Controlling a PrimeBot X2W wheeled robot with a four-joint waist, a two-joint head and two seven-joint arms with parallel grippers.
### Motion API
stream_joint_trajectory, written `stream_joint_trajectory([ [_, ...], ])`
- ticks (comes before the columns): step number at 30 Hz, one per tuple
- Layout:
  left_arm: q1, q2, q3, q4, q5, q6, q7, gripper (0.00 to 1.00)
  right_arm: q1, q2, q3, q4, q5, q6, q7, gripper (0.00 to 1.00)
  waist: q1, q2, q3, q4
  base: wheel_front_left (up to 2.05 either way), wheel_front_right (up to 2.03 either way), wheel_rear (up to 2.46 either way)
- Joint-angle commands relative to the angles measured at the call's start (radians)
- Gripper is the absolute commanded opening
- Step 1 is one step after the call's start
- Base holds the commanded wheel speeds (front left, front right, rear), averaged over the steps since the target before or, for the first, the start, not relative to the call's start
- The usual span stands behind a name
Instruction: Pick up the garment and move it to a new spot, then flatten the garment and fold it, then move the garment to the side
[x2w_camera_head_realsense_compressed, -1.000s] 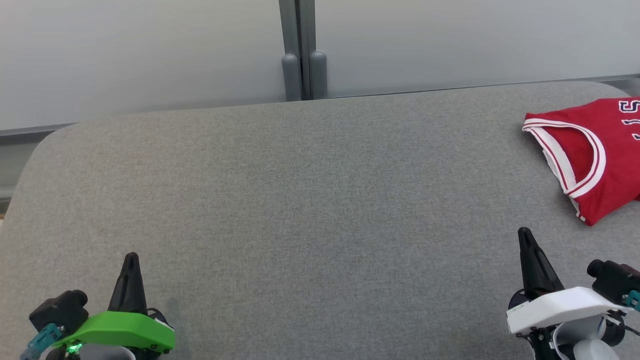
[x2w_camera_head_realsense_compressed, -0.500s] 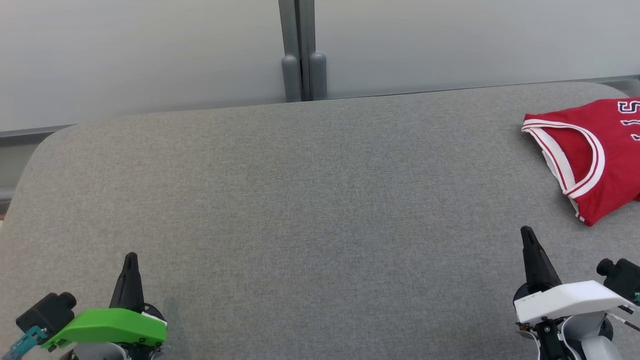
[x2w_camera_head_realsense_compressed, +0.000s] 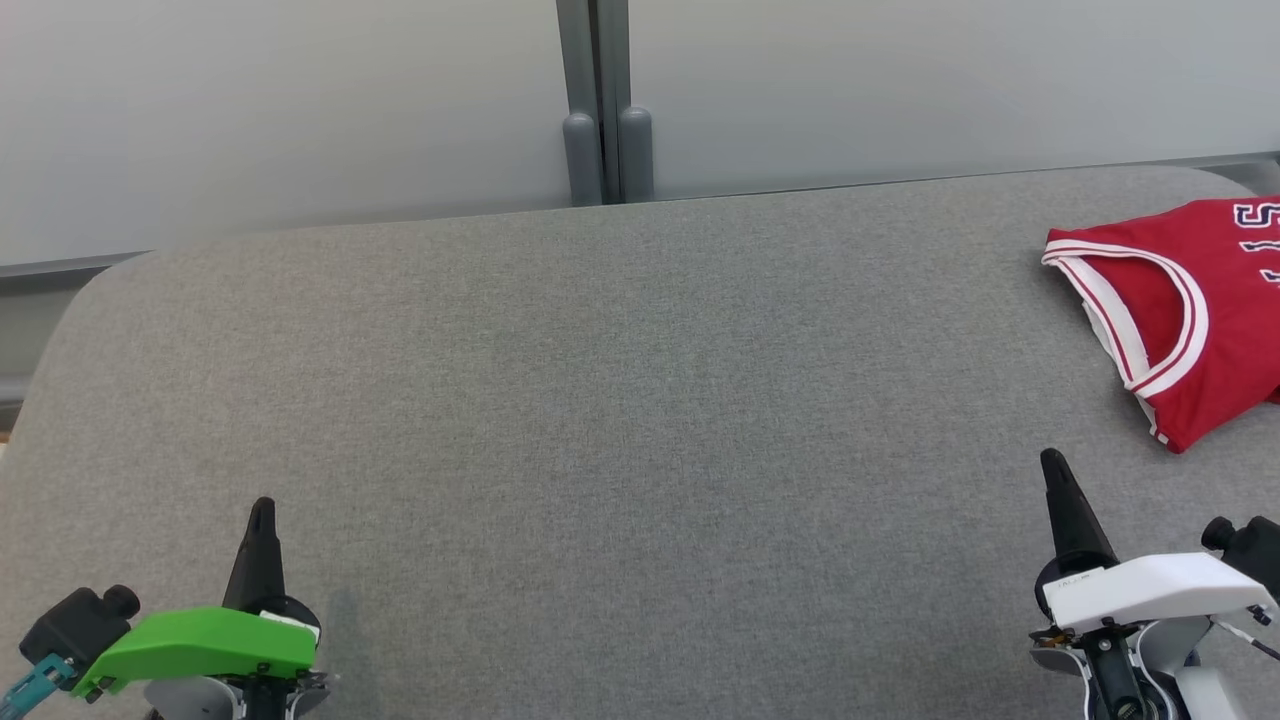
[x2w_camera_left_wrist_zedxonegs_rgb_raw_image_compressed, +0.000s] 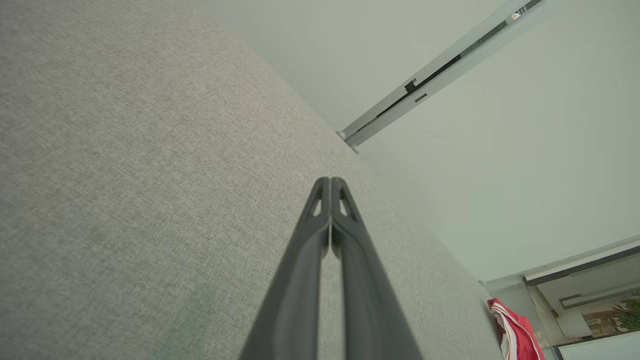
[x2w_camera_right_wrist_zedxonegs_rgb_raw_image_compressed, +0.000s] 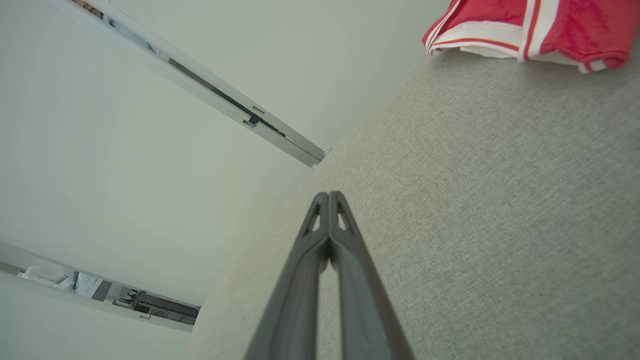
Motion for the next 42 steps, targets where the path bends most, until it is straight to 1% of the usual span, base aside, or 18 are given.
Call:
stream_joint_trajectory([
  [1, -0.027, 0.0, 0.011, -0.007, -0.03, -0.008, 0.006, 0.0, -0.024, -0.002, -0.006, -0.006, 0.032, 0.001, 0.007, 0.0, 0.0, 0.0, 0.0, 0.0, 0.0, 0.0, 0.0],
  [17, -0.037, -0.023, 0.043, -0.002, -0.182, -0.033, 0.051, 0.0, -0.039, 0.005, -0.019, 0.009, 0.204, 0.001, 0.05, 0.0, 0.0, 0.0, -0.004, -0.001, 0.0, 0.0, 0.0],
  [42, -0.05, -0.053, 0.084, 0.005, -0.378, -0.064, 0.107, 0.0, -0.057, 0.013, -0.036, 0.03, 0.423, 0.001, 0.105, 0.0, 0.0, 0.0, -0.009, -0.002, 0.0, 0.0, 0.0],
])
